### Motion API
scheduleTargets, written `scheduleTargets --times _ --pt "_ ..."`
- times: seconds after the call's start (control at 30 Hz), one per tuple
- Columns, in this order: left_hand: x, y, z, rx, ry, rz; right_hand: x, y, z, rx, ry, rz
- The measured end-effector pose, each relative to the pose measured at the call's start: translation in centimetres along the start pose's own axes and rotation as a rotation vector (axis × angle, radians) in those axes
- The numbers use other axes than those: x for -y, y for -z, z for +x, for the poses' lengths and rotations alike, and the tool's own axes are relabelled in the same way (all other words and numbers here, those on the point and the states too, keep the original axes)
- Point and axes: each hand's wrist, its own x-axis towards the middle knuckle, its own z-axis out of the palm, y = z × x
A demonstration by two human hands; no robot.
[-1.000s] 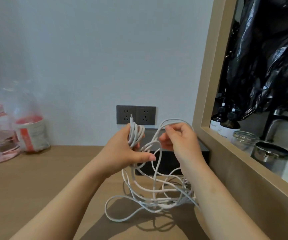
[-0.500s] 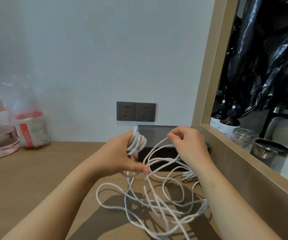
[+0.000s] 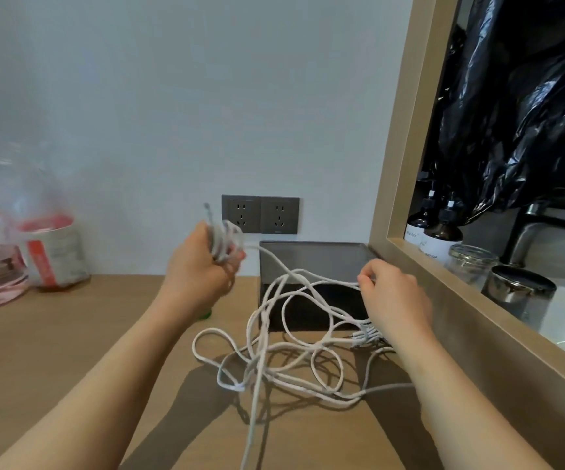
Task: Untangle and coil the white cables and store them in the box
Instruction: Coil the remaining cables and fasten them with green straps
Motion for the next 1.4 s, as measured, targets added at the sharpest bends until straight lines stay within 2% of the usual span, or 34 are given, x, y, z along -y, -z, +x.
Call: scheduleTargets --times 0.07,0.13,0.2,0.27,0.3,0.37,0.43,0.5,0.63,0.8,0.93,1.0,1.1,1.17,1.33,1.4 --pt "0.0 0.9 0.7 -0.156 0.065 -0.273 -1.2 0.0 -0.2 0.003 -0.068 -0.133" --pt "-0.6 1.6 0.7 -0.235 0.059 -0.391 -1.9 -0.1 -0.5 0.054 -0.127 -0.228" --pt "-1.6 1.4 0.4 -0.165 0.026 -0.394 -2.1 -0.2 -0.7 0.116 -0.124 -0.294" --pt "-2.8 0.6 0.0 -0.072 -0.001 -0.388 -1.6 -0.3 -0.7 0.106 -0.029 -0.305" --pt "-3.3 0.2 -0.1 -0.041 -0.005 -0.393 -0.9 -0.1 -0.8 0.066 0.020 -0.216" --pt "-4.2 -0.6 -0.1 0.011 -0.008 -0.430 1.2 0.4 -1.1 0.051 0.097 0.186" --pt "-5.0 -1.3 -0.1 0.056 -0.043 -0.466 3.5 0.6 -1.6 0.227 0.130 0.565" --pt "-5.6 -1.6 0.3 0.045 -0.070 -0.492 4.5 0.0 -2.1 0.388 0.162 0.657" --pt "-6.2 -0.7 1.2 -0.078 -0.011 -0.618 2.7 -1.6 -2.1 0.277 0.089 0.575" --pt "-5.6 -0.9 0.5 -0.199 0.084 -0.805 0.6 -0.6 -0.5 -0.037 0.067 -0.044" --pt "-4.5 -0.2 1.1 -0.388 0.271 -1.062 0.1 0.6 -0.5 -0.224 0.031 -0.176" --pt "-4.0 0.1 1.1 -0.446 0.311 -1.098 -0.2 0.5 -0.5 -0.180 -0.021 -0.200" --pt "-3.1 -0.4 0.5 -0.402 0.362 -1.074 0.0 0.1 -0.2 0.047 -0.093 -0.022" --pt "-2.1 -1.1 0.1 -0.328 0.416 -1.021 0.4 0.2 0.3 0.088 -0.098 0.145" --pt "-0.6 -2.5 -0.6 -0.201 0.472 -0.924 3.4 2.5 2.9 0.032 -0.169 0.798" --pt "-0.5 -2.8 -0.6 -0.185 0.454 -0.893 4.9 3.4 4.2 -0.107 -0.095 0.960"
